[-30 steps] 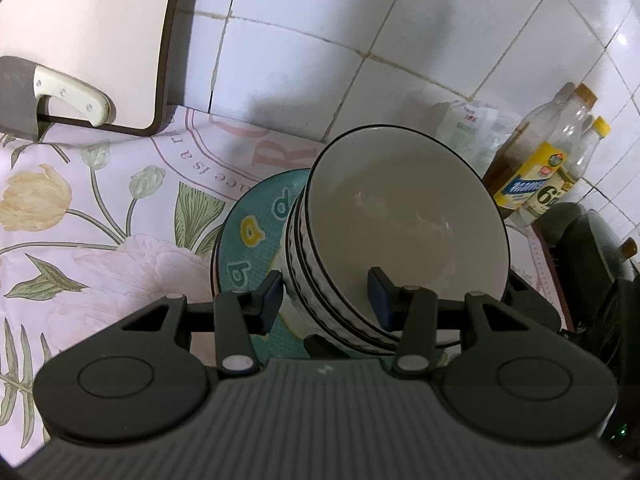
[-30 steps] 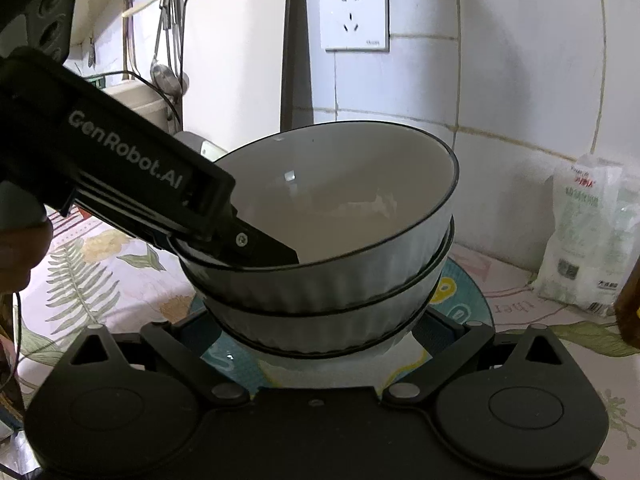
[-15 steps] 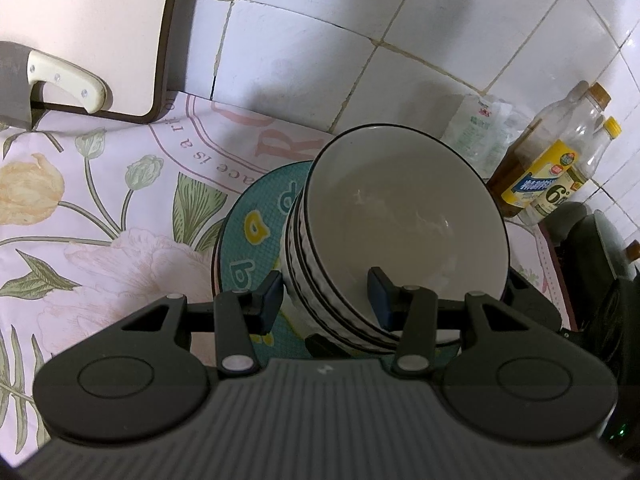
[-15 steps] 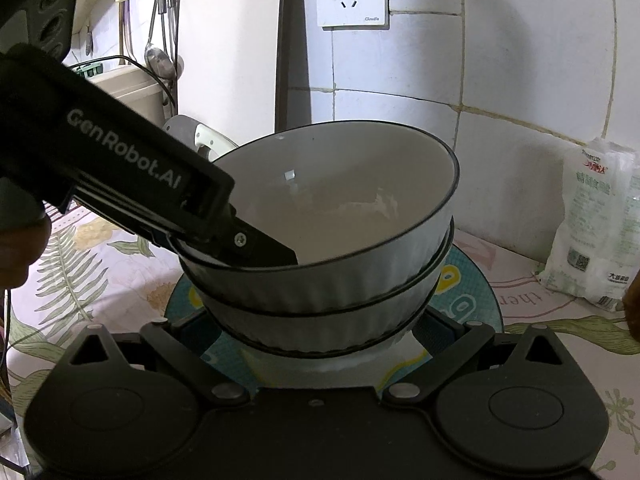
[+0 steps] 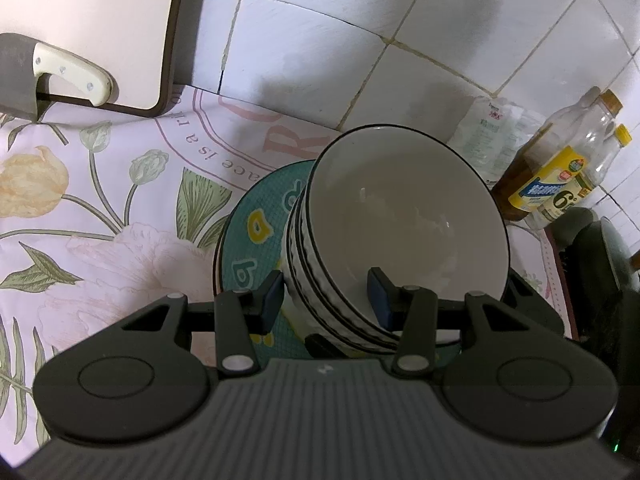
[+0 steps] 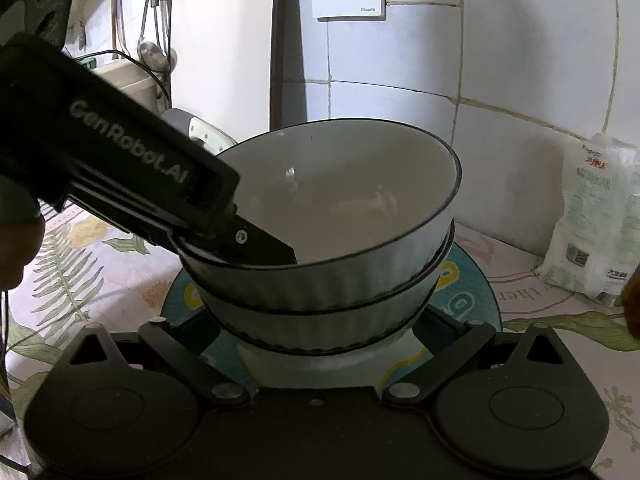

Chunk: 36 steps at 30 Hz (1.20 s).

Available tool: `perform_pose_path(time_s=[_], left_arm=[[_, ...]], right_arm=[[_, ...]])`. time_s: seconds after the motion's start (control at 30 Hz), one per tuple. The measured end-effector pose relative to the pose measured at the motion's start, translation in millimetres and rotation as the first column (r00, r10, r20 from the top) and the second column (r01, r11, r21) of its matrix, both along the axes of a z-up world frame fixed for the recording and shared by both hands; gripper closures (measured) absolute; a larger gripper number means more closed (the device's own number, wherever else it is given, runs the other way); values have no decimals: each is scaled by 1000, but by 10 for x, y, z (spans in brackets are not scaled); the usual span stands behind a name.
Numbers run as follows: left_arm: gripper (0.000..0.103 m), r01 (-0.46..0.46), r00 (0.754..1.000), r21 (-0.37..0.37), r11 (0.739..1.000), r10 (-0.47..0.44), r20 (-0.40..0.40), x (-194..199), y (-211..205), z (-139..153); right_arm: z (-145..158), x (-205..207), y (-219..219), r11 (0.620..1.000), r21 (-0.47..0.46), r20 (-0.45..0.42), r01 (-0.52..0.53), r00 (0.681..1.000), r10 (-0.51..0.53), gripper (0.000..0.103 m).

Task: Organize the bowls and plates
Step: 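Carry the bowl stack over the egg plate stack and lower it, then open the right gripper and withdraw from the bowl stack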

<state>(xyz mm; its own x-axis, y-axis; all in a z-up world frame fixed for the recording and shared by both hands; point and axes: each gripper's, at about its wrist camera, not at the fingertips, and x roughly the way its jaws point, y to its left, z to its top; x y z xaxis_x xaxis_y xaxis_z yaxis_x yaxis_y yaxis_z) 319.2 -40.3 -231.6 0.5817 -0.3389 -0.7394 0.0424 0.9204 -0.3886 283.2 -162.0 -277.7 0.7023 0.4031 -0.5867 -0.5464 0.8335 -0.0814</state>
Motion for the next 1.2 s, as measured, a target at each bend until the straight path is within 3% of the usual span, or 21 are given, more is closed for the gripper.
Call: perform_pose_path(time_s=[0.3, 0.43, 0.53, 1.0, 1.1, 1.2], left_arm=[[58, -24, 999, 0, 1000, 24, -22, 31, -2, 9], [56, -52, 999, 14, 999, 52, -3, 12, 14, 124], [55, -70, 998, 65, 995, 69, 10, -16, 25, 288], [48, -16, 992, 185, 983, -8, 127, -1094, 389, 1314], [47, -41, 992, 266, 963, 7, 128, -1360, 486, 1517], [45, -36, 987, 297, 954, -13, 162, -1602, 551, 1701]], right_arm=[[134, -111, -37, 1000, 5, 27, 7, 1000, -7, 1], [208, -151, -91, 999, 30, -28, 39, 999, -38, 1], [313, -252, -107, 995, 37, -45, 92, 995, -90, 1], [1357, -1185, -180, 965, 79, 20, 248, 968, -251, 1], [1529, -1414, -176, 959, 70, 50, 274, 959, -278, 1], [1649, -1588, -159, 954, 79, 55, 291, 954, -295, 1]])
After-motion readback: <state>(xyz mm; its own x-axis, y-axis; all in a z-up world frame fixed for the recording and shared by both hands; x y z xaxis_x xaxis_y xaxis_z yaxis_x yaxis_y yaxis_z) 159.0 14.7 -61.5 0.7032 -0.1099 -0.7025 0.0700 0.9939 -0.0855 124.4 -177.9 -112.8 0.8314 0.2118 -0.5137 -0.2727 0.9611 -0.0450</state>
